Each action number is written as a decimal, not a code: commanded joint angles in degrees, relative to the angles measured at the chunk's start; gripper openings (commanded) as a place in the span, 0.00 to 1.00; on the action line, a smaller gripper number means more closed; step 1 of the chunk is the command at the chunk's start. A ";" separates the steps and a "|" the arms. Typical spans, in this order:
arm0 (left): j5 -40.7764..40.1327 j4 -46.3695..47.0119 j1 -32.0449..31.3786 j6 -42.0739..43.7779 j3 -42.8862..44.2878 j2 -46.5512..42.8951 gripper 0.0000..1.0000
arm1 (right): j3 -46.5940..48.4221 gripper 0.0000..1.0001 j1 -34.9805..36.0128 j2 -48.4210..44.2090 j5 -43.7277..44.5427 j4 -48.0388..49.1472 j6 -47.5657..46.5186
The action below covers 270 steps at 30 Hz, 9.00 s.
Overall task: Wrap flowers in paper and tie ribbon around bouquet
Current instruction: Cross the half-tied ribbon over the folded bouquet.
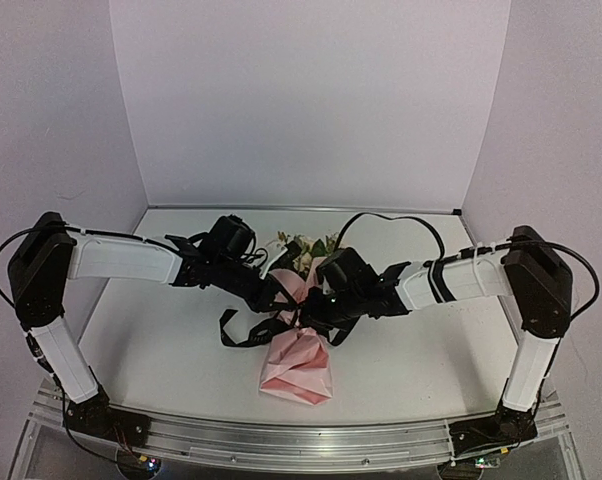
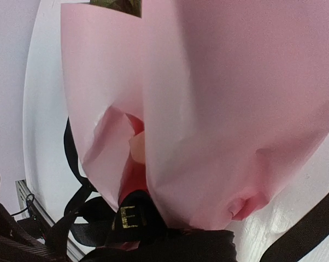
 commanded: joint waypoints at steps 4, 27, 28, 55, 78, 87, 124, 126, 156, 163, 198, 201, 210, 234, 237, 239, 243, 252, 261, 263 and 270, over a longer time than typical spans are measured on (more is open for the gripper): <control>3.77 3.27 -0.28 -3.87 -0.36 -0.09 0.00 | -7.53 0.00 0.54 0.43 6.16 21.98 -1.15; 1.43 0.34 0.95 -7.89 1.00 0.19 0.09 | -10.89 0.00 1.38 4.23 10.66 39.24 -13.05; 1.35 0.54 1.12 -8.25 0.83 -0.55 0.12 | -10.95 0.00 1.35 4.38 10.75 39.62 -13.51; -6.11 -4.15 5.78 -15.79 5.35 -2.71 0.36 | -10.18 0.00 2.94 2.62 12.71 39.17 -22.26; -2.22 -4.39 5.70 -17.97 8.50 4.61 0.34 | -6.90 0.00 4.76 2.00 13.71 33.51 -27.51; -1.01 -4.53 5.70 -18.40 8.36 5.33 0.30 | -5.48 0.00 4.91 2.42 14.00 31.72 -28.49; -4.64 0.64 5.61 -24.50 3.95 1.91 0.00 | -5.93 0.18 5.88 -0.61 16.34 25.45 -29.04; -5.38 2.09 5.61 -25.21 3.01 1.05 0.00 | -6.89 0.29 5.85 -1.83 16.14 24.87 -28.23; -9.01 3.38 6.91 -23.79 -0.98 -2.81 0.00 | 2.84 0.47 9.80 -7.05 17.80 -5.33 -22.22; -8.38 1.71 8.58 -23.23 -1.43 -3.17 0.00 | 3.97 0.57 9.70 -6.25 24.86 -9.96 -20.88; 17.60 -9.07 16.28 -15.22 4.70 6.03 0.00 | 31.23 0.63 16.54 16.82 32.49 -19.59 -51.78; 18.05 -9.76 16.33 -14.59 5.05 6.76 0.00 | 32.40 0.63 16.54 18.66 33.95 -18.70 -52.26; 19.24 -9.53 16.83 -14.74 4.51 7.55 0.00 | 35.39 0.42 16.54 23.43 40.35 -17.67 -51.76; 9.75 -3.33 17.92 -20.90 -0.99 3.55 0.00 | 15.38 0.00 10.85 4.15 21.60 -5.80 -32.32; 8.84 -1.81 17.91 -22.00 -2.02 2.55 0.00 | 13.54 0.00 9.84 2.71 19.54 -5.19 -30.22; 8.18 -0.96 17.91 -22.70 -2.60 1.93 0.00 | 12.36 0.00 9.41 1.56 18.62 -4.67 -29.28; 6.64 1.99 17.86 -24.36 -4.33 0.51 0.00 | 9.07 0.00 8.81 -0.38 17.37 -2.35 -27.36; 5.64 -0.84 14.21 -23.73 -5.14 -0.73 0.00 | 4.88 0.00 7.20 -1.73 17.17 0.36 -22.59; 3.32 -5.57 9.69 -21.88 -2.14 -0.21 0.00 | 2.42 0.00 4.78 -1.27 15.11 4.67 -15.52; 3.26 -6.37 8.48 -21.48 -0.98 -0.11 0.00 | 2.22 0.00 4.50 -1.46 14.84 4.70 -14.52; 4.58 -7.71 7.22 -20.86 1.21 0.60 0.00 | 1.06 0.09 3.71 -3.82 14.67 4.79 -11.85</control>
